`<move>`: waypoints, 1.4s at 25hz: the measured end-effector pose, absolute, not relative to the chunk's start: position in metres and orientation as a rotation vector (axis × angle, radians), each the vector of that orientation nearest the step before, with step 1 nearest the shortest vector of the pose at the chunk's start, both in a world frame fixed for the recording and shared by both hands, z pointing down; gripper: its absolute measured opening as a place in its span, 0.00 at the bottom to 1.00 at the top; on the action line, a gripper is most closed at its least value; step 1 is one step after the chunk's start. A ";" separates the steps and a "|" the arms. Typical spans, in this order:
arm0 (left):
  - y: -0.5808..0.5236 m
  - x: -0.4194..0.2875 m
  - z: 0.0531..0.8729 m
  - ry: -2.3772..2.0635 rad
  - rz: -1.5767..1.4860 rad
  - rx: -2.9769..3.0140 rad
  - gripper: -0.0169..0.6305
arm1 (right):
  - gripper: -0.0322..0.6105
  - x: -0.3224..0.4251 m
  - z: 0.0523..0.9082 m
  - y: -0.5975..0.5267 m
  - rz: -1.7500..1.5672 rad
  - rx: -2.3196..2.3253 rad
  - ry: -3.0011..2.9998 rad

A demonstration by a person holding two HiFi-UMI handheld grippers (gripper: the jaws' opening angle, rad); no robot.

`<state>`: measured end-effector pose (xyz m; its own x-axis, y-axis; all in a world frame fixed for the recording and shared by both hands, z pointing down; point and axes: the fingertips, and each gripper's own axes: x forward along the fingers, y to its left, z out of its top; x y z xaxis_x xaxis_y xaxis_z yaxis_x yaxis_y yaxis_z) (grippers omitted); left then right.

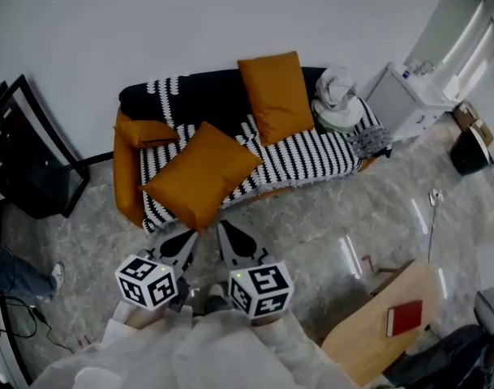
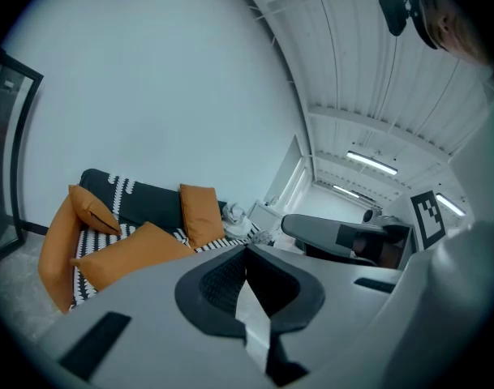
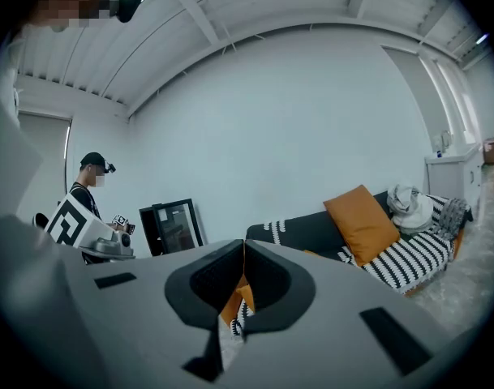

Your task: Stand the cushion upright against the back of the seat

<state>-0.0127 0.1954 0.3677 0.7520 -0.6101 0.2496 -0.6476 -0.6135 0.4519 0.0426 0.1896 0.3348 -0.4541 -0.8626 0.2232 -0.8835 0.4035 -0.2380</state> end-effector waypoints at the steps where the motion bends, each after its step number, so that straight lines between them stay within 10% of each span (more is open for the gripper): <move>1: 0.189 -0.008 0.367 -0.953 0.091 2.421 0.04 | 0.07 0.049 0.334 0.184 0.498 1.603 -2.580; 35: 0.121 0.007 0.374 -0.940 0.164 2.389 0.04 | 0.07 0.070 0.350 0.110 0.609 1.629 -2.544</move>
<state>0.0068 0.1209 0.3738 0.7468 -0.5905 0.3060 -0.6593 -0.5967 0.4574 0.0702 0.1102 0.3498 -0.4402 -0.8600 0.2582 -0.8836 0.3638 -0.2947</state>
